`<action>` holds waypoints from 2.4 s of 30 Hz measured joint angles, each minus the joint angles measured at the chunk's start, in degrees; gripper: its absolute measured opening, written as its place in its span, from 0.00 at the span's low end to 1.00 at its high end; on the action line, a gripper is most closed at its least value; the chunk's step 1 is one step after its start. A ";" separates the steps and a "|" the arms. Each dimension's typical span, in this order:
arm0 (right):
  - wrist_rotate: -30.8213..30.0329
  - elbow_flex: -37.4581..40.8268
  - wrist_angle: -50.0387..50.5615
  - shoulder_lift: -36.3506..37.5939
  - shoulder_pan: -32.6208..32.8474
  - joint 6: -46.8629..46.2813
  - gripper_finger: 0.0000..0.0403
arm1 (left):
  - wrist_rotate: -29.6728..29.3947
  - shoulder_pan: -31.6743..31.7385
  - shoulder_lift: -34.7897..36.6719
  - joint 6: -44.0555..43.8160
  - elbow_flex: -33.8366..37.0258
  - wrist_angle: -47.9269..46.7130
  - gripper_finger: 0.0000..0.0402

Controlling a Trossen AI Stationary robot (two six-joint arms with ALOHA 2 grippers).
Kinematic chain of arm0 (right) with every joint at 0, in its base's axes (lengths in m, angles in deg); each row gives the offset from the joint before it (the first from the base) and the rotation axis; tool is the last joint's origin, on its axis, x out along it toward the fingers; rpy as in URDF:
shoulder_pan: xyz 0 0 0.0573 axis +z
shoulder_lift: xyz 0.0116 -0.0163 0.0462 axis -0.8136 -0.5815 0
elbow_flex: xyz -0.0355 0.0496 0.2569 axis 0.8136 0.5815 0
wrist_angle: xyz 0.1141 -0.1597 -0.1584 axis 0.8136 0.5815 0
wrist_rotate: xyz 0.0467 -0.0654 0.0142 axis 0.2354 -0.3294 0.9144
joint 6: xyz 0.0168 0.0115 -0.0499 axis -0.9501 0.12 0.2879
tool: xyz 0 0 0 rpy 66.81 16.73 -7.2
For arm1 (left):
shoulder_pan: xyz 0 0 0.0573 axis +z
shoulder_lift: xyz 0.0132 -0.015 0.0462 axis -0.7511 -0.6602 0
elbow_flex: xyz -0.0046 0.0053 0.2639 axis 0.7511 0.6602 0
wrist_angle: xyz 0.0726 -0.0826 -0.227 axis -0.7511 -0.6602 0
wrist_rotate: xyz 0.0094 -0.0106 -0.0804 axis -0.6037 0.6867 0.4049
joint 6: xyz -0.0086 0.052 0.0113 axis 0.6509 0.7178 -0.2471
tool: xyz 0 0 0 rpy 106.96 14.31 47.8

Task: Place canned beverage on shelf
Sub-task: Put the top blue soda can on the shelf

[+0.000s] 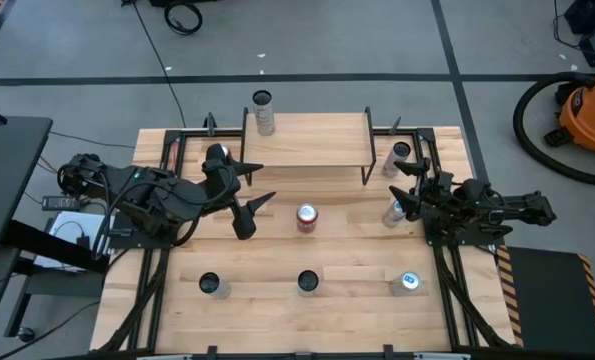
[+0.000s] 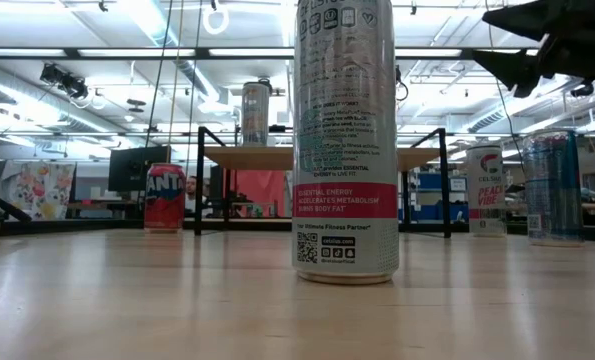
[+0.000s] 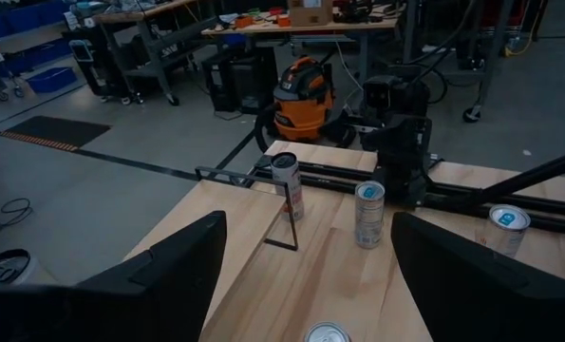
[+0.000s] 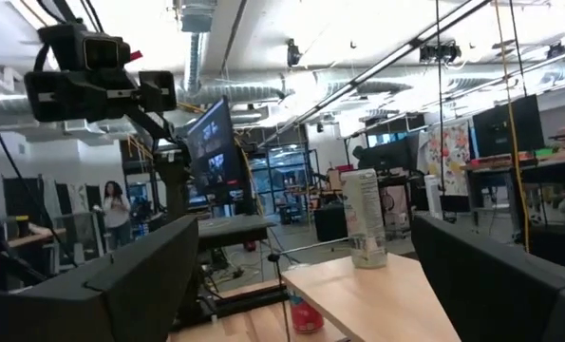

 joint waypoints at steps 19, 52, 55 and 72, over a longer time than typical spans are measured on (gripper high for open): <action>-6.60 -0.46 0.86 0.00 0.02 -5.67 0.99 | 0.00 -2.77 -0.01 -4.36 0.03 -4.86 0.77; -6.95 -28.29 51.48 0.02 0.04 -8.24 0.98 | -0.02 -3.37 -0.01 -6.00 0.04 -5.57 0.77; -6.57 -29.38 53.99 0.00 0.04 -10.21 0.98 | -0.02 -3.37 -0.01 -6.00 0.04 -5.55 0.77; 1.55 -33.14 72.80 -0.28 0.02 -31.23 0.98 | -0.03 -3.31 -0.01 -6.02 0.03 -3.83 0.77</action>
